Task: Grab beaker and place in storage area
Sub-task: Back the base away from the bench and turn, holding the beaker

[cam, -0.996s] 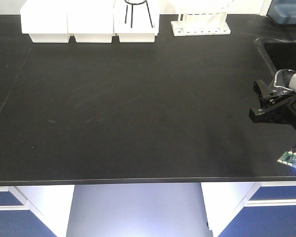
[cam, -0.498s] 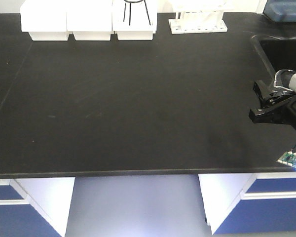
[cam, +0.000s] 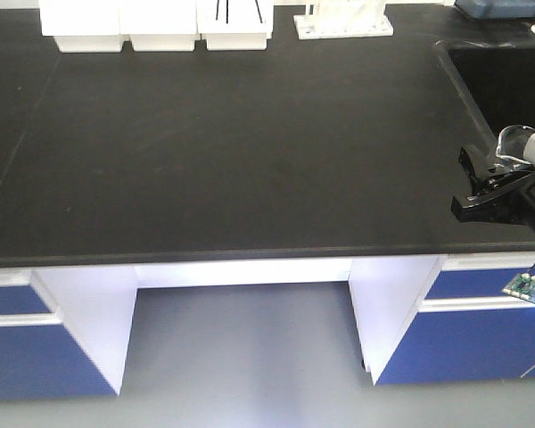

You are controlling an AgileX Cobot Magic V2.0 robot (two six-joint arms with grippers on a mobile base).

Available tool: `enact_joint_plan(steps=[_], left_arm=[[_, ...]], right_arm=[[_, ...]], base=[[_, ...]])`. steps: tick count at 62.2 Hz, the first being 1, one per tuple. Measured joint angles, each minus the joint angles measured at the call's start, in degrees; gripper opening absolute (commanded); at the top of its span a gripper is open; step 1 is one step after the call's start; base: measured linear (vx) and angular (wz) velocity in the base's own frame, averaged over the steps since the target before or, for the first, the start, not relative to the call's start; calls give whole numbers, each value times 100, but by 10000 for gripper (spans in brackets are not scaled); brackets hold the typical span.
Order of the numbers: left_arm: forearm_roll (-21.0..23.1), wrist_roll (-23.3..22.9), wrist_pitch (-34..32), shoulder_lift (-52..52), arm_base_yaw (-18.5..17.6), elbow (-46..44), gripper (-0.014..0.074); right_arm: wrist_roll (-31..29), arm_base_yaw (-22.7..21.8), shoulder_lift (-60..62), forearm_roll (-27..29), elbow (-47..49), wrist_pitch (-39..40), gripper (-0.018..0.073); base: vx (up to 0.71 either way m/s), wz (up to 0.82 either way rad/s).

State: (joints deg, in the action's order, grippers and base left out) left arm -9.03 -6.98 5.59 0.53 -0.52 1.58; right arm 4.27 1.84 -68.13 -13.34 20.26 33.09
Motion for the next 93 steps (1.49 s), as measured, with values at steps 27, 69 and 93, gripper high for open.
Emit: enact_joint_plan(steps=[27, 69, 93], left_arm=[[0, 0, 0, 0, 0, 0, -6], [0, 0, 5, 0, 0, 0, -6], [0, 0, 5, 0, 0, 0, -6]], right_arm=[[0, 0, 0, 0, 0, -6, 106], [0, 0, -588, 0, 0, -2, 106], [0, 0, -1016, 0, 0, -2, 106]], base=[[-28, 10], [-37, 3], [-31, -4]])
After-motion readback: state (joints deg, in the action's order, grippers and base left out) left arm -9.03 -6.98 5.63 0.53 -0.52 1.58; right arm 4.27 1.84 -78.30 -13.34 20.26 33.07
